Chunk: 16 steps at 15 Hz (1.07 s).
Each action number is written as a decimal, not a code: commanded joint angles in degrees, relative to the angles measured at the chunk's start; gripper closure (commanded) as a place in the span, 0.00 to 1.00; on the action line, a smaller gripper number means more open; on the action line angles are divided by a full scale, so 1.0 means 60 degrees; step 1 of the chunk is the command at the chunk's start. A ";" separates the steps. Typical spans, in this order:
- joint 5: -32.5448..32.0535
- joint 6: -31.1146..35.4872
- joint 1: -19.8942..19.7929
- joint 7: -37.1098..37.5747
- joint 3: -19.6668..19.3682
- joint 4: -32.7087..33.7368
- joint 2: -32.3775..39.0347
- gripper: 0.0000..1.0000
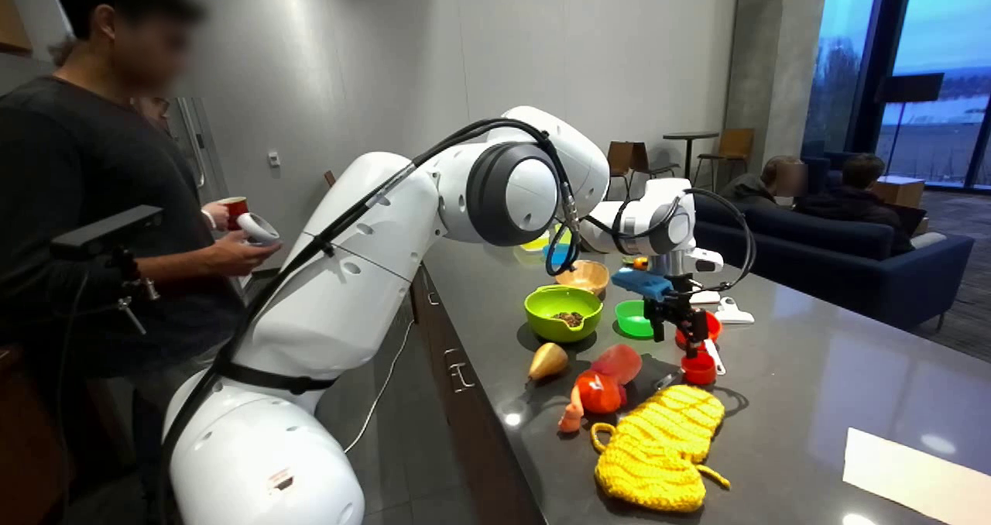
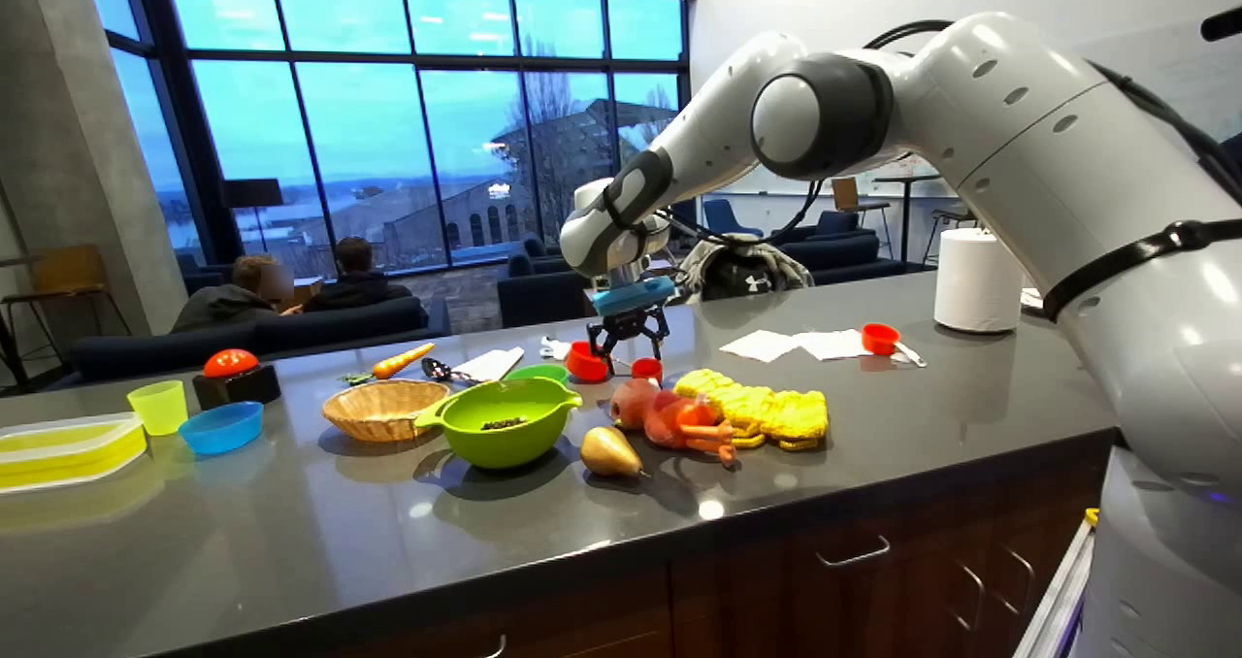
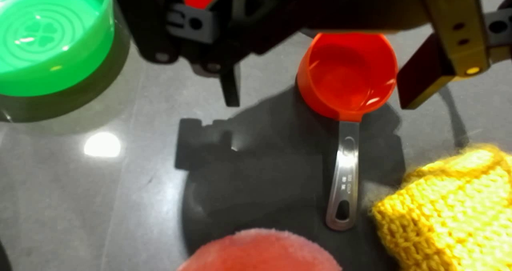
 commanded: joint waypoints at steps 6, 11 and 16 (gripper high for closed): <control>0.0030 -0.0030 0.0023 -0.0022 -0.0037 0.0030 0.0011 0.00; 0.0031 -0.0030 0.0023 -0.0022 -0.0037 0.0033 0.0013 0.00; -0.0070 0.0463 0.0112 0.0170 -0.0137 -0.1028 -0.0495 0.00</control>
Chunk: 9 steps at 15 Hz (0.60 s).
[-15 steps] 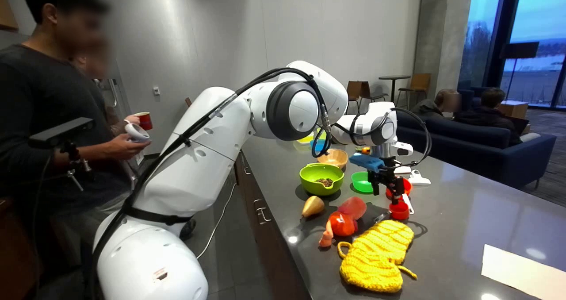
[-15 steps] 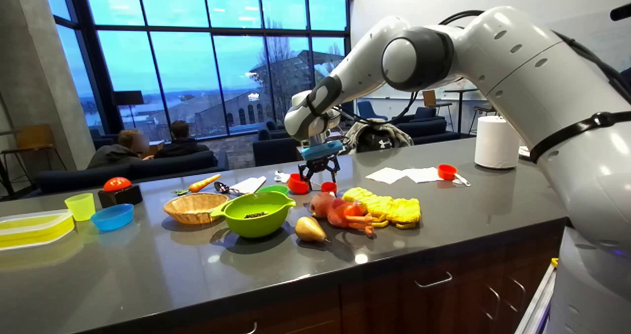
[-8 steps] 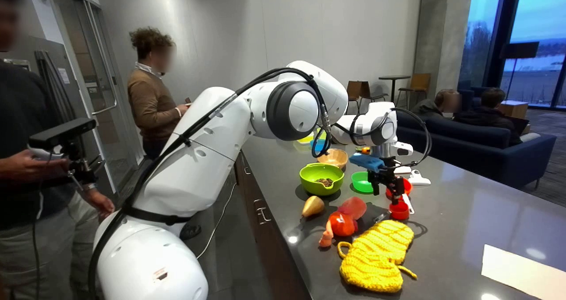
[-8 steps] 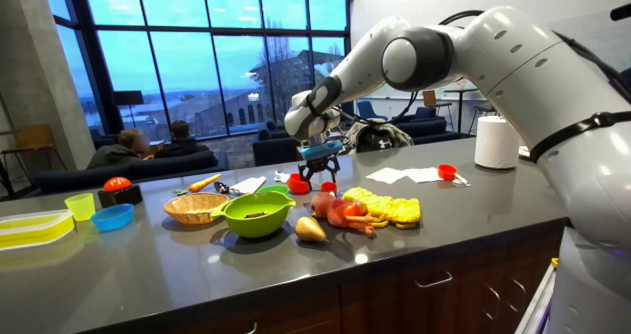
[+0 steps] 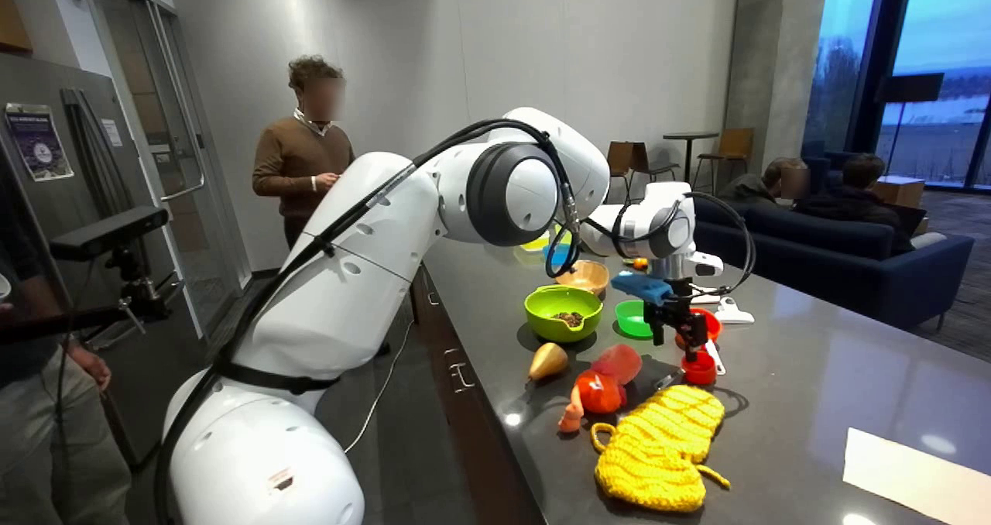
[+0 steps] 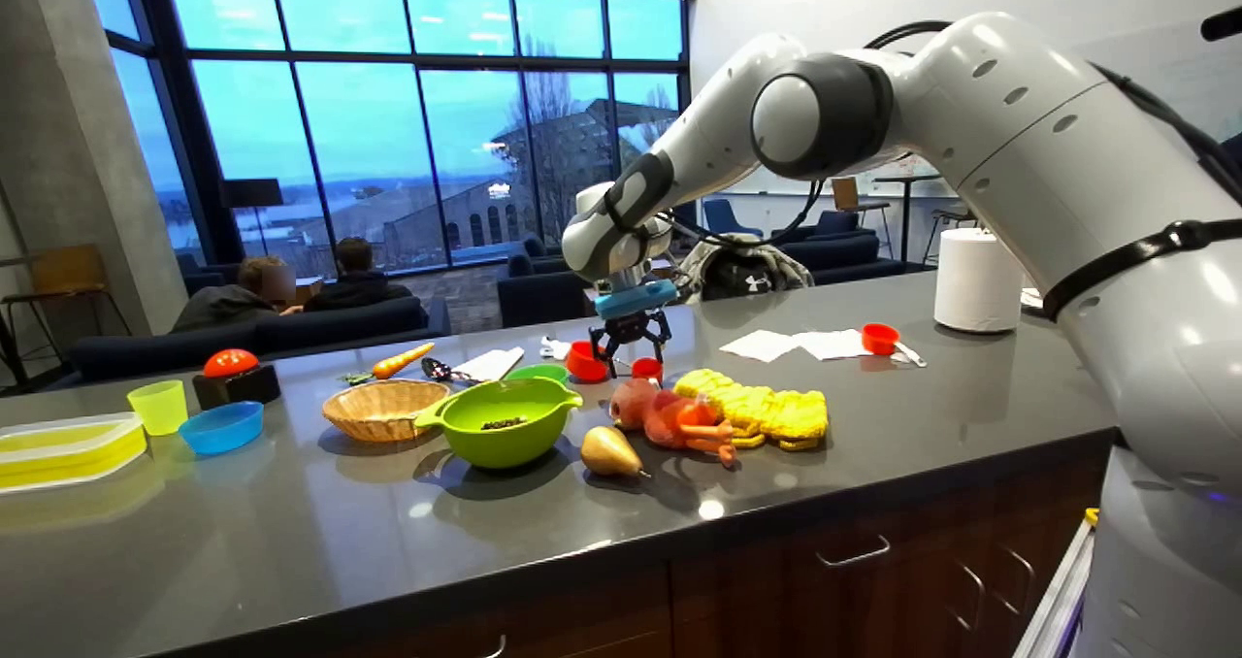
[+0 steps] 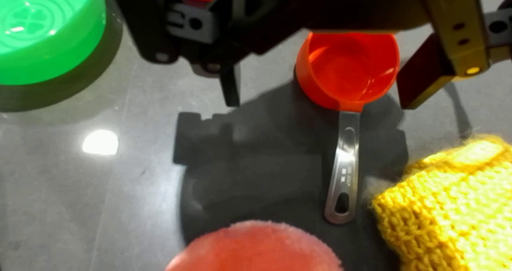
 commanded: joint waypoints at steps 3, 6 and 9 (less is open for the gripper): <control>-0.0101 0.0720 0.0213 0.0339 -0.0179 -0.1425 -0.0719 0.00; -0.0065 0.1004 0.0294 0.0567 -0.0207 -0.1796 -0.0867 0.00; -0.0053 0.1166 0.0351 0.0766 -0.0239 -0.2106 -0.0980 0.00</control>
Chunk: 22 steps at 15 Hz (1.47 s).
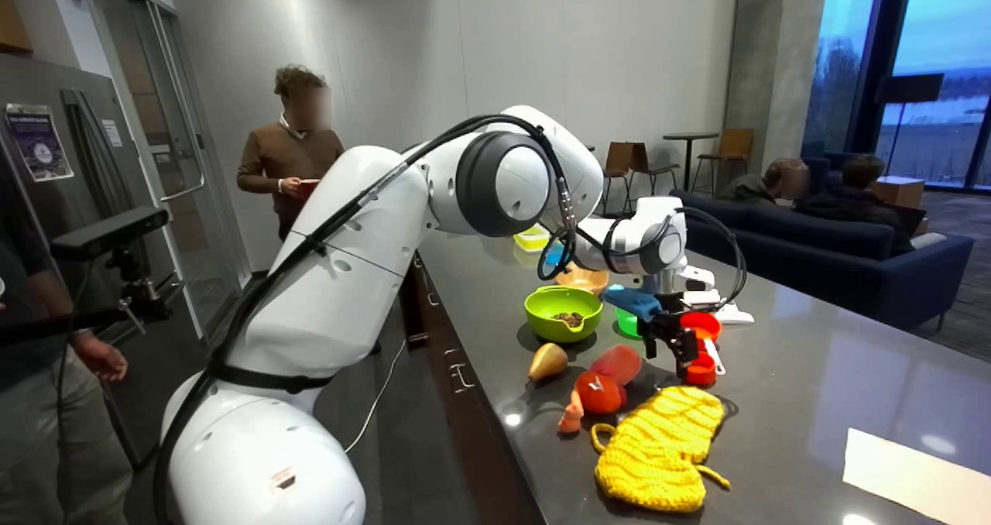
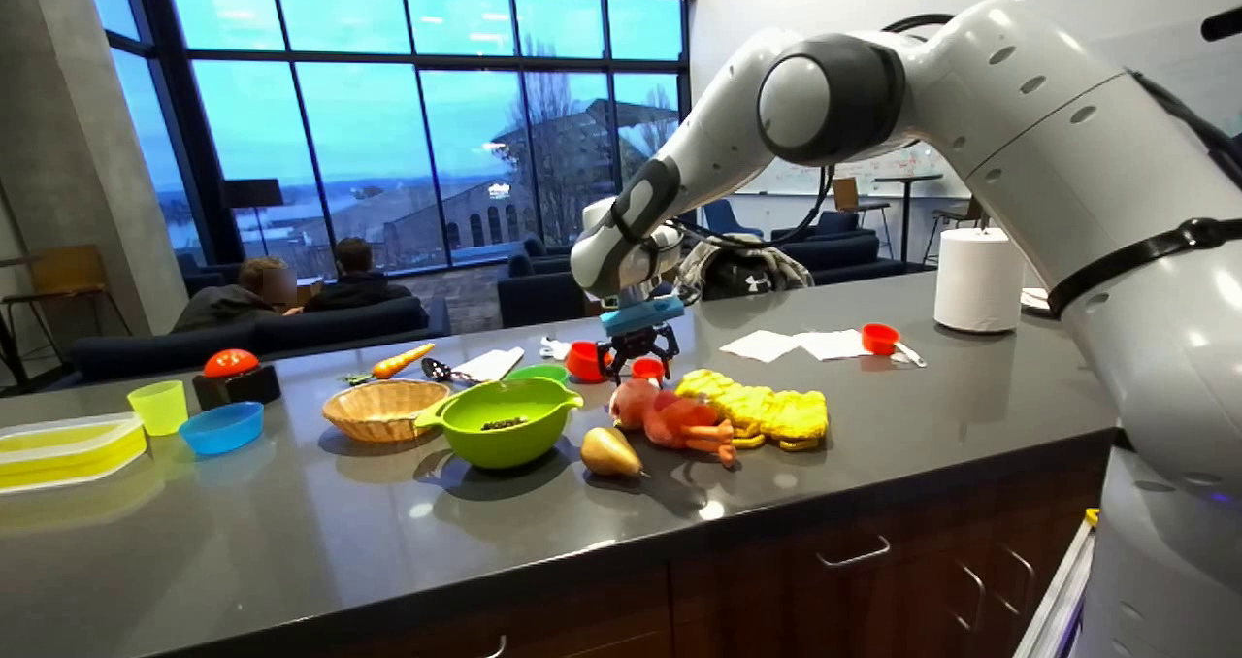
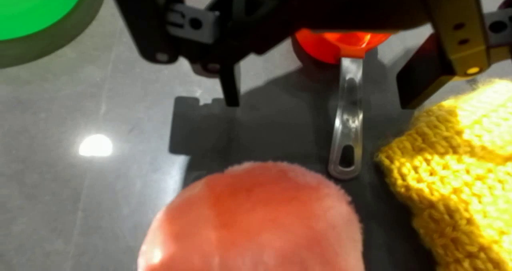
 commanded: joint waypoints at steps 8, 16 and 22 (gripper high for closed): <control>0.0086 0.0354 0.0026 0.0240 -0.0076 -0.0521 -0.0146 0.00; 0.0437 0.0979 -0.0107 0.0061 0.0086 -0.0522 0.0037 0.53; 0.0884 0.1202 -0.0110 -0.0018 0.0185 -0.0477 0.0050 0.99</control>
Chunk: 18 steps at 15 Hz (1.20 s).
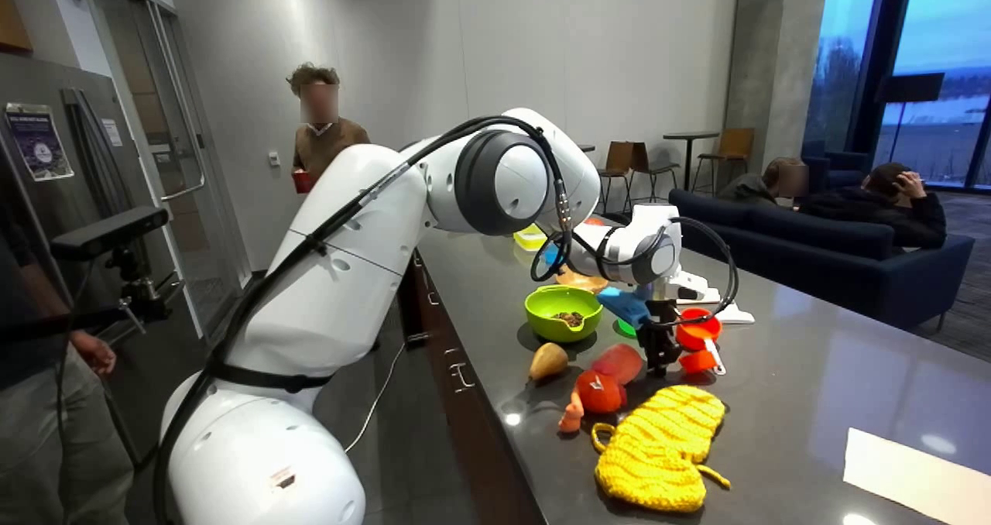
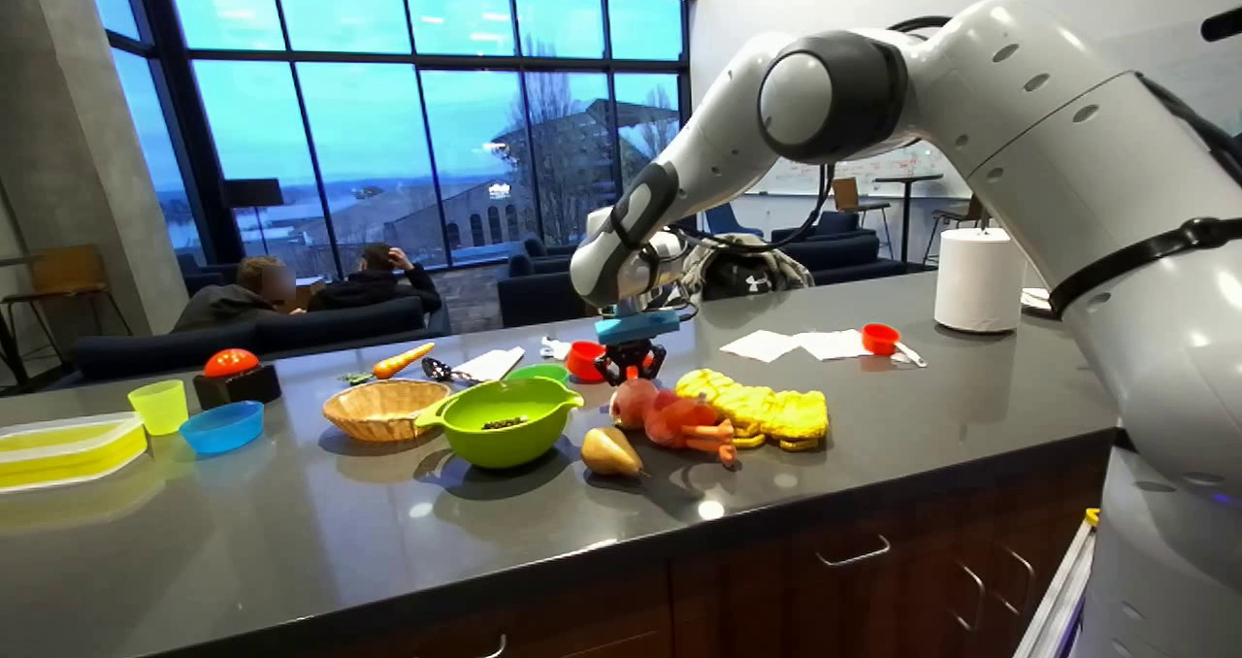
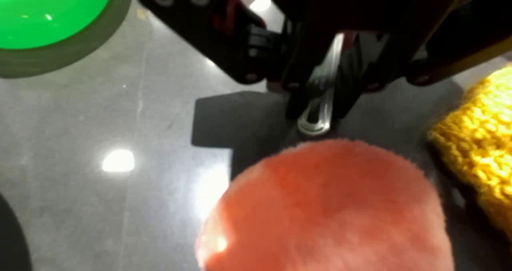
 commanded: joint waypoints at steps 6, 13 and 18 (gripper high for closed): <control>0.0216 0.0415 -0.0165 -0.0473 0.0041 -0.0003 0.0008 0.99; 0.0063 0.0075 -0.0062 -0.0932 0.0115 -0.0094 -0.0383 0.99; -0.0254 -0.0445 0.0277 -0.1297 0.0196 -0.0116 -0.0814 0.99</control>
